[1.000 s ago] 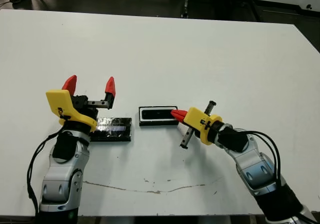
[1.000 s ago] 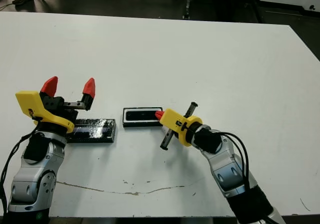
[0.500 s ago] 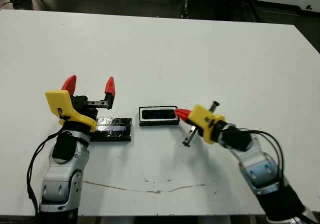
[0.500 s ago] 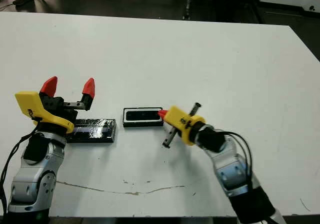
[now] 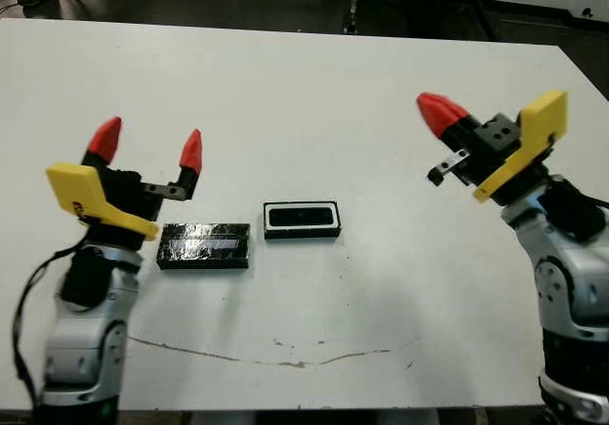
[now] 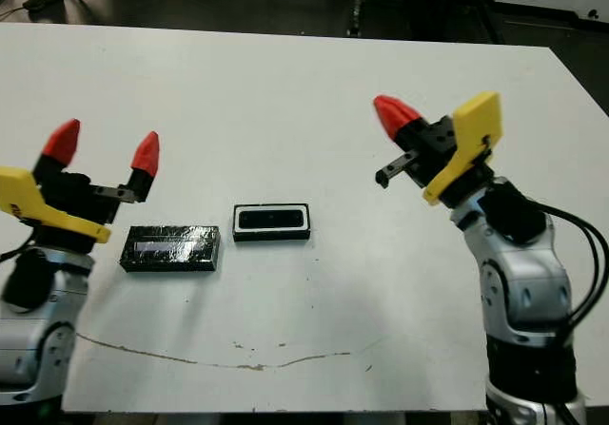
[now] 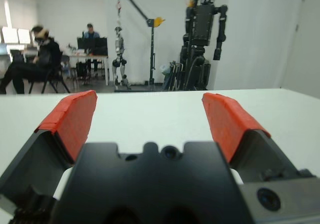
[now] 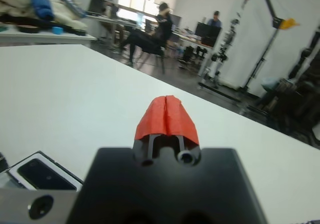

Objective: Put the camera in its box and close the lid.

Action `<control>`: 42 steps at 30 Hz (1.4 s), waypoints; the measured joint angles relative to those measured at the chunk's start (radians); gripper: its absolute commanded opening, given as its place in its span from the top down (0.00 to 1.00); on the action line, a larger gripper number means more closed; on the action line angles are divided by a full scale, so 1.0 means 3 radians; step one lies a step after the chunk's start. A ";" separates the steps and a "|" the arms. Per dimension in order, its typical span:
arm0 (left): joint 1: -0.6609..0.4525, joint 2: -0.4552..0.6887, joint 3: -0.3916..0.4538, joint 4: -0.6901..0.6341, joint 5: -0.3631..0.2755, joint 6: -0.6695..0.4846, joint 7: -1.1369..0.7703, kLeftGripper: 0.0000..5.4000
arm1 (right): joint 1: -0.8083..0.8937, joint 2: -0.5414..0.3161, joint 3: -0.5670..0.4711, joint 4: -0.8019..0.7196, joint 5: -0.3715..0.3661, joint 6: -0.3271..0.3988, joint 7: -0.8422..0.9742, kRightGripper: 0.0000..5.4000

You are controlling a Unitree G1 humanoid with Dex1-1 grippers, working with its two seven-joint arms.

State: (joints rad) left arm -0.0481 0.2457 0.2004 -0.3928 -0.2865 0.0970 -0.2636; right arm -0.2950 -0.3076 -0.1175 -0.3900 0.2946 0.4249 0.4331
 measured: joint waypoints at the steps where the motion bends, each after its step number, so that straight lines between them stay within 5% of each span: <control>1: -0.0001 0.0108 0.0051 -0.0049 -0.0075 0.0064 -0.0088 0.00 | 0.0039 0.0017 0.0000 -0.0063 0.0002 0.0057 -0.0077 1.00; 7: -0.0137 0.1048 0.0292 -0.0005 -0.0609 0.0434 -0.1102 0.00 | 0.0227 0.0118 0.0041 -0.0249 0.0010 0.0171 -0.0329 1.00; 11: -0.0566 0.1997 0.0235 0.0435 -0.0727 0.0635 -0.2189 0.00 | 0.0256 0.0122 0.0084 -0.0285 -0.0024 0.0187 -0.0404 1.00; 14: -0.1133 0.2346 -0.0058 0.0977 -0.0683 0.0524 -0.3000 0.00 | 0.0259 0.0122 0.0128 -0.0302 -0.0070 0.0203 -0.0454 1.00; 22: -0.2487 0.2306 -0.1146 0.2341 -0.0398 0.0157 -0.4434 0.00 | 0.0281 0.0107 0.0174 -0.0312 -0.0114 0.0249 -0.0488 1.00; 25: -0.2765 0.2307 -0.1645 0.2581 -0.0576 0.0132 -0.4476 0.00 | 0.0279 0.0096 0.0176 -0.0313 -0.0113 0.0285 -0.0503 1.00; 32: -0.2839 0.2179 -0.2208 0.2846 -0.1051 0.0058 -0.4487 0.00 | 0.0276 0.0089 0.0185 -0.0313 -0.0116 0.0296 -0.0520 1.00; 42: -0.2764 0.2121 -0.2606 0.2863 -0.1357 0.0044 -0.4488 0.00 | 0.0275 0.0088 0.0198 -0.0311 -0.0142 0.0310 -0.0546 1.00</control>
State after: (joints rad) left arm -0.8774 0.8820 -0.5812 0.4661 -0.6935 0.1102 -1.6100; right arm -0.2125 -0.2811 -0.0580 -0.4835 0.2522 0.5178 0.2692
